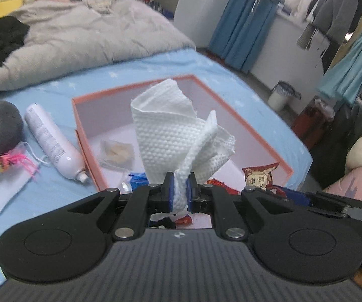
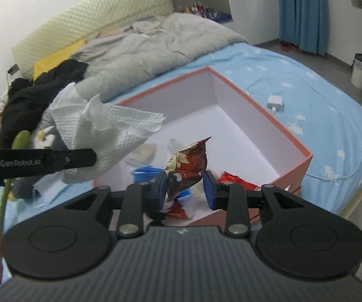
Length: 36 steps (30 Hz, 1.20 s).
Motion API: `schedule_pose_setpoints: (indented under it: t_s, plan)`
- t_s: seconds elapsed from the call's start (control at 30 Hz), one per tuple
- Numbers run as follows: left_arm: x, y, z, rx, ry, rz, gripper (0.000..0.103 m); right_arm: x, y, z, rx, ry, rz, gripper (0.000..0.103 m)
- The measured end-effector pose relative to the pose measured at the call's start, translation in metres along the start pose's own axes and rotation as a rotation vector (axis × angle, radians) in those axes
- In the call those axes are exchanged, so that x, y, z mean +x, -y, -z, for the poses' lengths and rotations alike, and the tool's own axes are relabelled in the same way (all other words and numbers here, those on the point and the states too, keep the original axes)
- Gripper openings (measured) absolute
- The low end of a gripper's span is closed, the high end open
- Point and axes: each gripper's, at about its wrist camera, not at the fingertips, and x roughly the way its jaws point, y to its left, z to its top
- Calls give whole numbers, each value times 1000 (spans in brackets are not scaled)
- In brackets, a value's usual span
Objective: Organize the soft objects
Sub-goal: 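Open the right gripper over the pink box while the left gripper releases the tissue, then withdraw both open grippers from the pink box back toward the penguin plush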
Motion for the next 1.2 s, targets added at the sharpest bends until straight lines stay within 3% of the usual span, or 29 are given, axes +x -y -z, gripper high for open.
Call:
schedule_pose_setpoints:
  t_s: [0.3,0.4,0.5,0.83,1.2]
  plan:
    - [59,-2,-9,13,-66,-31,14,35,23,1,11,-55,-5,37]
    - [60,-2,-7,23,-79,-37,27,35,24,0,9,-66,8,42]
    - [47,-3,-4,18,-56,-36,40,28,23,1,11,-54,7,47]
    - [-36,6,6,54,66,-22,40,-37,1,-1,6,67,-9,48]
    - [-139,-2,39,55,199,-37,40,-106,-41,12,-31,177,-58,48]
